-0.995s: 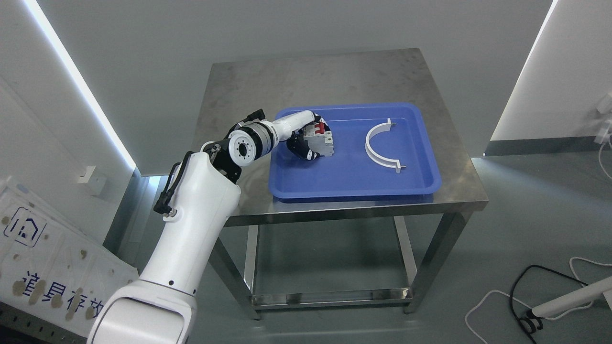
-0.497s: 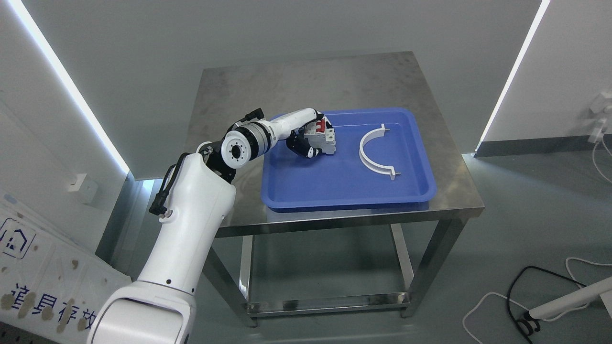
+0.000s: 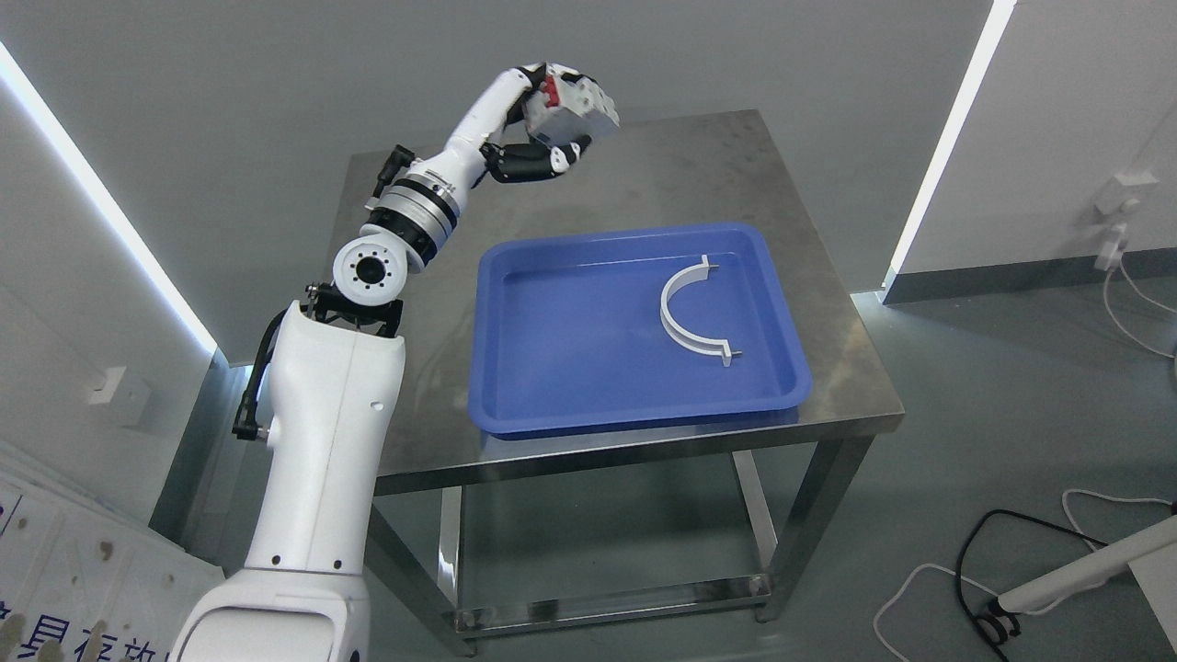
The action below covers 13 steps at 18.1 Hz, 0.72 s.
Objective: Place circuit breaker on shelf
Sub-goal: 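Lift the circuit breaker up out of the tray with the left hand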
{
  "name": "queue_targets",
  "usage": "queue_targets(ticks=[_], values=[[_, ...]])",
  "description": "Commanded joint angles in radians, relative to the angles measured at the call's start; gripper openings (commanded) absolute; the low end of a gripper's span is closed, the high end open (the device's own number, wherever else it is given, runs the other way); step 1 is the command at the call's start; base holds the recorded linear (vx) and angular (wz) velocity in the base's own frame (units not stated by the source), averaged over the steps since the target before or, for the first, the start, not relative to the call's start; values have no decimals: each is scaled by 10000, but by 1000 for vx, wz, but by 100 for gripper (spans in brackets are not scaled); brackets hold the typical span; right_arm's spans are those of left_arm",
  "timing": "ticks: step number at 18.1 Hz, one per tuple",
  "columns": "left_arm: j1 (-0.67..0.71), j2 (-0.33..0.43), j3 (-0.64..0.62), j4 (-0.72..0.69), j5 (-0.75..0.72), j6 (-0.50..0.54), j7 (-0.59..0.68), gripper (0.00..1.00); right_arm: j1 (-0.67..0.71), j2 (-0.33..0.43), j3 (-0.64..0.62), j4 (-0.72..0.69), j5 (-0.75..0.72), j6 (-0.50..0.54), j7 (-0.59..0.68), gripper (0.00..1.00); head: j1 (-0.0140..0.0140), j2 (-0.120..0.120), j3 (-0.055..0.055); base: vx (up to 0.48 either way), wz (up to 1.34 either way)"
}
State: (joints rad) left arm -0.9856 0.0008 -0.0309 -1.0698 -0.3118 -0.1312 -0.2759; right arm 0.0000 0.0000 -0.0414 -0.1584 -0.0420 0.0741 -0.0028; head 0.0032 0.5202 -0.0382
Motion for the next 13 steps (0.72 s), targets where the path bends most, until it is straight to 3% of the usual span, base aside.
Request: queue_targets(ticks=[1,5,7,11,13], values=[[2243,167,1812,-4728,1692,99,2141,10,169,-175,0,-11,6,-266,-2,100,0,0,0,65,-134],[3732,167,1843,-6295,1738,468,2207,10,169,-175,0,4,-10,-266,-2,100,0,0,0,35,-47],[4362,167,1827,-6421,1753,148,2085,10,169,-175,0,4,6,-266,-2,100,0,0,0,-4,43],[5222,167,1828,-6421,1753,-756,325,10,169,-175,0,4,-9,-266,-2,100,0,0,0,-57,69],[5316,167,1812,-6406,1753,-881,75,10,169,-175,0,4,6,-266,-2,100,0,0,0,-137,94]])
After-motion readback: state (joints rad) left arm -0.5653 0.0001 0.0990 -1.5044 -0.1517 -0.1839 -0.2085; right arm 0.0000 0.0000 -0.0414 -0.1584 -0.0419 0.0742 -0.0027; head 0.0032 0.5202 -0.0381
